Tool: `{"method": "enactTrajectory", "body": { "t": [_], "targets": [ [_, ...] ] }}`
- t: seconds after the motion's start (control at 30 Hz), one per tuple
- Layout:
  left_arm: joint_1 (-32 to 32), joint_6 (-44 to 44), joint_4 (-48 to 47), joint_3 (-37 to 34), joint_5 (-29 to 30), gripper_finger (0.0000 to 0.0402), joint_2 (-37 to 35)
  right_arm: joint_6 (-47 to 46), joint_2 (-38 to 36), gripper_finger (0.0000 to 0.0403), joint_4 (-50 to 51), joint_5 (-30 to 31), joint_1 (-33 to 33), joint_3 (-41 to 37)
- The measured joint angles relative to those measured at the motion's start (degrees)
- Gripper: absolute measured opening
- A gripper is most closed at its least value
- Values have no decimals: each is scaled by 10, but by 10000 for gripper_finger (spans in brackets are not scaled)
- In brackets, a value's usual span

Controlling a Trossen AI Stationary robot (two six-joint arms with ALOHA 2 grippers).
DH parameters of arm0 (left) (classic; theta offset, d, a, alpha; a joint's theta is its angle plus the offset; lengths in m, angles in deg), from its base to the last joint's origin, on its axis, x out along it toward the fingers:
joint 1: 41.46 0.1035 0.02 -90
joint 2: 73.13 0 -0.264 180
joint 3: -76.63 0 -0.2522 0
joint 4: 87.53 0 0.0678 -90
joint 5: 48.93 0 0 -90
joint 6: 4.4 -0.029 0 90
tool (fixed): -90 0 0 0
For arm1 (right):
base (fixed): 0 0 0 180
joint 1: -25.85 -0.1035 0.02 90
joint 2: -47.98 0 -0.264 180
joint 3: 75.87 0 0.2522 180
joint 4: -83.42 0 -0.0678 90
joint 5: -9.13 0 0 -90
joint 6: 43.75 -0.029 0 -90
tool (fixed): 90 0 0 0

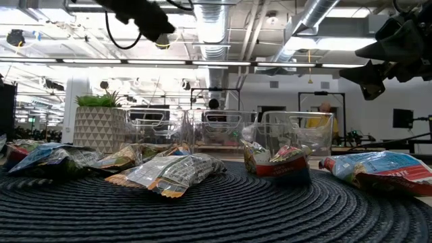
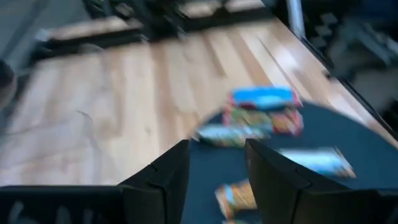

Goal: Pick and place Granola Bars by type
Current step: Put the red bar into the center transparent bin

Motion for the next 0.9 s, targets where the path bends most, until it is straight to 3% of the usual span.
{"method": "enactTrajectory", "body": {
  "t": [0.5, 0.9],
  "targets": [
    [-173, 51, -244, 0, 38, 148, 13, 0, 0, 244, 0, 0, 0, 0],
    [-208, 59, -278, -4, 53, 148, 80, 0, 0, 244, 0, 0, 0, 0]
  ]
}}
